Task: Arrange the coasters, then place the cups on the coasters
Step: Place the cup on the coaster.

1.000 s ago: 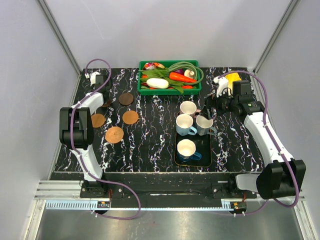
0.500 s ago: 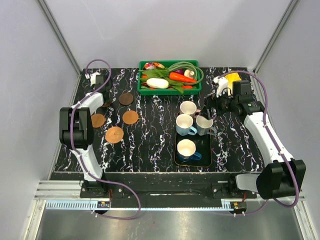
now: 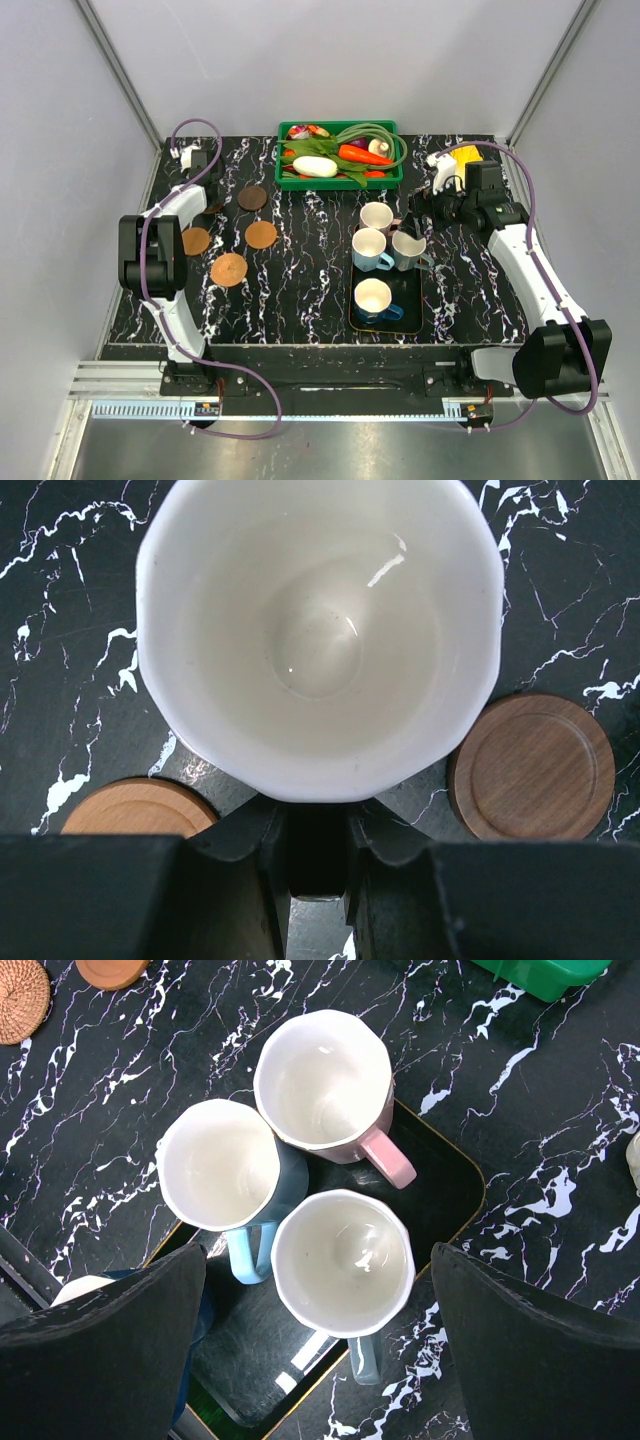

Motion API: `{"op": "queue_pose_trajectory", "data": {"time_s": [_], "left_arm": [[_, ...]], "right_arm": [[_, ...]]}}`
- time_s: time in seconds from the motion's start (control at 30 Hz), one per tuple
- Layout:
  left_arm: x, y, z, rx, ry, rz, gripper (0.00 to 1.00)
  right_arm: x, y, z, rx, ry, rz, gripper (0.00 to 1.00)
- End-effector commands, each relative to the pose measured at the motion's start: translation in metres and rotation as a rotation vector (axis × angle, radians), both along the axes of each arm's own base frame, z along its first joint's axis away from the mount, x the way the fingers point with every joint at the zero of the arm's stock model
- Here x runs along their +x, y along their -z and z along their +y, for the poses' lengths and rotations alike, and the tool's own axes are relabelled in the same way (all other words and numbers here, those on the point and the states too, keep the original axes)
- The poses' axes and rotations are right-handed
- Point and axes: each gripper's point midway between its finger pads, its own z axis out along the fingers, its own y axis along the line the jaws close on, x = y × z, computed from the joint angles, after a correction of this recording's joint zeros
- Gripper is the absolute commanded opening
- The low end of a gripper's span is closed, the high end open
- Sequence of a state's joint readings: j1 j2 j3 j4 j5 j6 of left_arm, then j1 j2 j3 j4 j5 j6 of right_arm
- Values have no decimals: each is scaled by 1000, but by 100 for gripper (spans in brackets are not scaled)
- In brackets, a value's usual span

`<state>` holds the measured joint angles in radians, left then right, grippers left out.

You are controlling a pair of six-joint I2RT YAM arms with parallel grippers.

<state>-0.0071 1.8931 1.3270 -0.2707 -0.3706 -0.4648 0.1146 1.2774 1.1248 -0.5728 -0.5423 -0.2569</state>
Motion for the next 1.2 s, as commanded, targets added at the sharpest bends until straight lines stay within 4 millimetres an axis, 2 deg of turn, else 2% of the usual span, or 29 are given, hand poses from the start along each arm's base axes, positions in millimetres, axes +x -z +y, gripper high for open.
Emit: {"op": "queue_pose_trajectory", "data": {"time_s": [0.0,0.43,0.63,0.7,0.87,1.03,1.17], "left_arm": [[4,-33,2,-13,-8,-83,24],[4,-28,-2,-24,10,-61,34],[-3,-29,-4,-30,25,-49,61],[-6,-31,-6,-37,32,-50,63],[-13,-38,-12,-62,56,-58,75],[-22,-56,-18,-79,96,-74,82],[-33,-84,-21,-50,143,-104,96]], "right_arm": [[2,-5,2,12,-13,-21,100],[2,-5,1,11,-13,-22,100],[2,-4,1,12,-13,-15,100],[2,-3,1,10,-11,-14,100],[5,0,-2,-4,2,-10,100],[11,6,-13,-76,25,-23,100],[10,9,-27,-188,-3,-57,100]]}}
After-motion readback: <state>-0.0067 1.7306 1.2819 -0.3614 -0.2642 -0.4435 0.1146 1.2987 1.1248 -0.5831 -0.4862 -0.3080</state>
